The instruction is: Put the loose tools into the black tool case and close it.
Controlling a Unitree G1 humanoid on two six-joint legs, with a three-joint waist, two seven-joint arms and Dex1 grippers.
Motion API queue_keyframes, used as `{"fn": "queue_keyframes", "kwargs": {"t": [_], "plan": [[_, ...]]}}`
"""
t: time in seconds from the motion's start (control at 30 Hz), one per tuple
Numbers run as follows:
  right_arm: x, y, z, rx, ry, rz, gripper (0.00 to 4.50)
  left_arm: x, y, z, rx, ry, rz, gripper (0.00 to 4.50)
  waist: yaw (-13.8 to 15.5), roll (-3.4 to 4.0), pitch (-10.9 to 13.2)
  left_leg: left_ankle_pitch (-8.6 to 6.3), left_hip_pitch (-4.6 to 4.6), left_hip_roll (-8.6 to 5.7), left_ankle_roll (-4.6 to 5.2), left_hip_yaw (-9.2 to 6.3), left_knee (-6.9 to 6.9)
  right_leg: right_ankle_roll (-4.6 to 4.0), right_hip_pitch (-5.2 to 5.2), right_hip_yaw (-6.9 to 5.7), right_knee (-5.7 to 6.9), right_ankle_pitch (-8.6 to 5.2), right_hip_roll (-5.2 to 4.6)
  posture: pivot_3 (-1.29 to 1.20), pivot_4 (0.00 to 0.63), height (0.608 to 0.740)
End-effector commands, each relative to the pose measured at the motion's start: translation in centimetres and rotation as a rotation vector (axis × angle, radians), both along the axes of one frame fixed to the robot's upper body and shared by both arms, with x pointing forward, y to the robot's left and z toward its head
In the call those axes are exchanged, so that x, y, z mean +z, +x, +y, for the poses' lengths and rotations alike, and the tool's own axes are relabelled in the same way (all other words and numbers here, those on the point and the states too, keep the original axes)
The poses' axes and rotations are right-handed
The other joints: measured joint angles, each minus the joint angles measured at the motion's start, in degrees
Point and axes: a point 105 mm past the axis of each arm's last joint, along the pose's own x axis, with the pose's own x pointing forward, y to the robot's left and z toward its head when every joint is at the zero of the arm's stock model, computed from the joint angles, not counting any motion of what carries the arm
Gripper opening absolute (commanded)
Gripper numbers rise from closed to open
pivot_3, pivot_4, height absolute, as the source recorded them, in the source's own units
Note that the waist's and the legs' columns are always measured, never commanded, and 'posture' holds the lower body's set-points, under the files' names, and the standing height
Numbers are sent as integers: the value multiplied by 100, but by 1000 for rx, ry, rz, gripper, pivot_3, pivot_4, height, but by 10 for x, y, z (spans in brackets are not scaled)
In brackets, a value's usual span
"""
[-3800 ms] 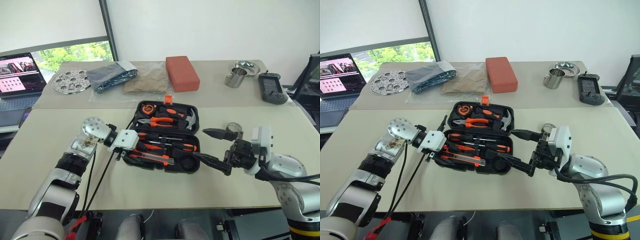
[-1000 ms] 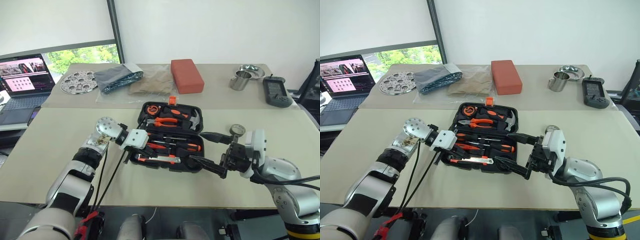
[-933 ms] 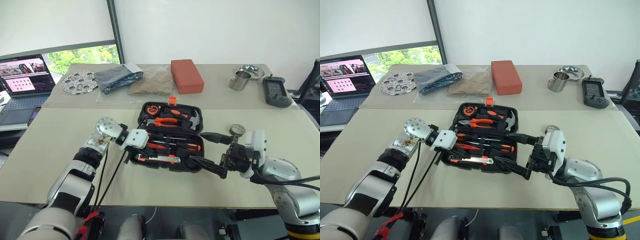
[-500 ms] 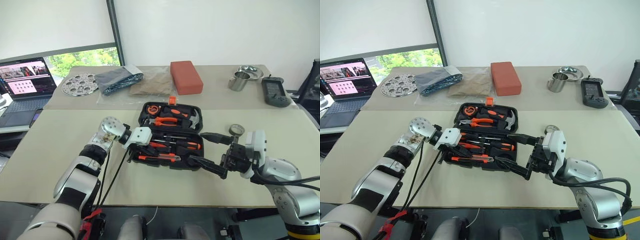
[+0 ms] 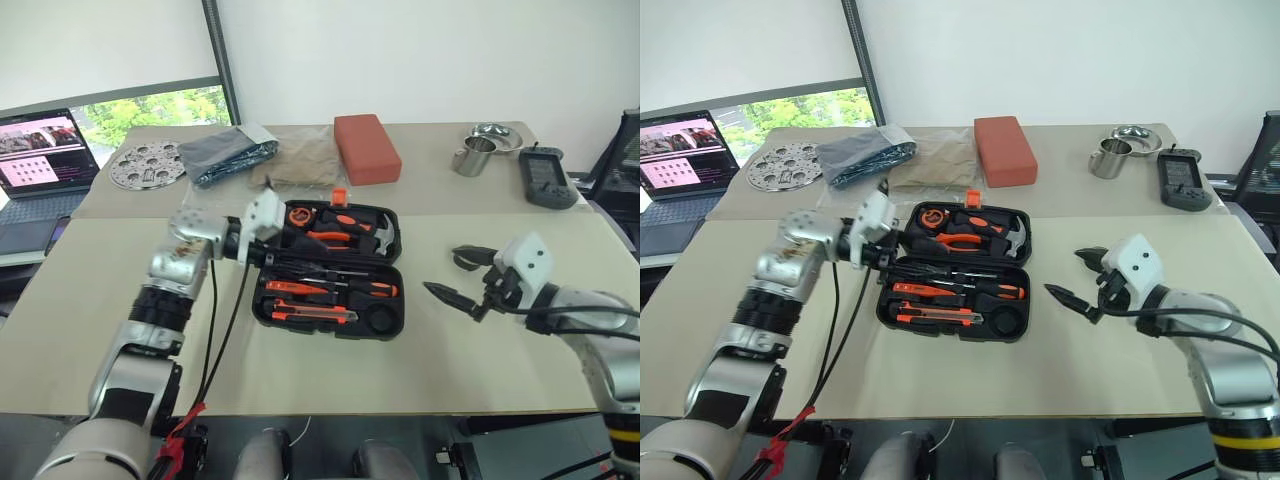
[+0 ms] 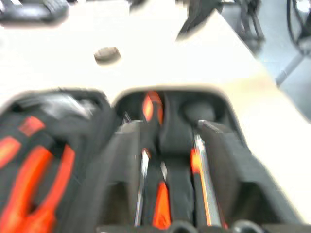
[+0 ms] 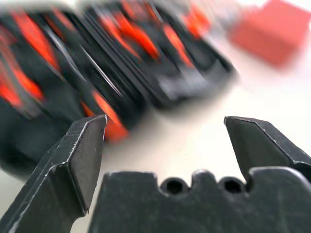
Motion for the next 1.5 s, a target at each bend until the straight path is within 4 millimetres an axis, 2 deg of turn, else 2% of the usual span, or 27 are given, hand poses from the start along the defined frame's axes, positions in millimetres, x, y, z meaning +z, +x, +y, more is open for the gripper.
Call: {"fn": "queue_keyframes", "kwargs": {"t": [0.03,0.07,0.1,0.23,0.5,0.6,0.67,0.7,0.9,0.97,1.1,1.17,1.27,1.4,1.5], "plan": [[-3,24,-26,-76,-108,79,4500,25,-20,0,6,-44,1,4095,-35,4,9,5,9,0,-8,3,-6,0,4,5,-3,0,0,0,150,740],[-4,29,-30,-87,-120,96,4500,27,-23,0,10,-43,3,4382,-41,9,12,6,15,0,-9,4,-9,0,7,8,-5,0,0,0,150,740],[-4,36,-33,-100,-125,120,4500,28,-27,0,15,-39,5,4454,-39,10,15,6,20,-1,-9,4,-13,0,10,8,-5,0,0,0,150,740],[-9,60,-42,-103,-144,186,4500,22,-43,4,-2,63,-1,4454,-50,16,32,8,28,-2,-12,10,-17,0,13,15,-6,0,0,0,150,740],[-14,78,-40,-44,-161,275,4500,28,-49,8,25,89,-28,4454,11,22,42,12,25,-3,-19,18,-14,-1,20,18,-19,0,-4,0,150,740],[-16,84,-41,-69,-180,289,3751,28,-48,9,38,90,-33,4500,4,22,42,27,27,-3,-45,20,-14,-1,21,18,-19,0,-6,0,150,740],[-17,87,-42,-88,-192,305,3010,28,-48,9,46,86,-44,4500,1,22,42,31,28,-2,-52,19,-16,-1,20,18,-19,0,-4,0,150,740],[-17,88,-42,-91,-194,307,2809,28,-48,9,48,85,-47,4500,0,23,42,31,29,-2,-51,19,-16,-1,21,18,-18,0,-3,0,150,740],[-16,92,-40,-85,-199,309,598,29,-48,9,57,80,-53,4500,-9,24,42,35,29,-1,-58,20,-17,-1,20,18,-16,0,-3,0,150,740],[-16,92,-40,-83,-198,312,55,29,-48,10,58,80,-53,4500,-8,23,42,36,29,-2,-59,20,-17,-1,20,18,-15,0,-3,0,150,740],[-12,93,-36,-55,-198,297,55,28,-48,10,58,83,-54,4500,-8,24,42,36,29,-2,-59,20,-16,-1,20,18,-15,0,-3,0,150,740],[-6,92,-30,-7,-195,289,55,28,-49,11,57,86,-52,4500,-13,24,42,36,29,-2,-60,20,-17,-1,20,18,-15,0,-3,0,150,740],[16,82,-6,201,-226,266,55,25,-51,15,57,98,-43,4500,-30,36,50,37,29,-1,-61,21,-17,-1,18,19,-14,0,-3,0,150,740],[36,58,35,444,-258,252,55,21,-56,16,39,103,-25,4500,-15,43,52,37,29,4,-61,17,-18,-1,16,17,-7,0,3,0,150,740],[41,31,65,593,-294,254,55,19,-63,17,-1,102,-2,4500,6,43,52,28,28,14,-48,14,-17,-1,16,8,-6,0,7,0,150,740]]}}
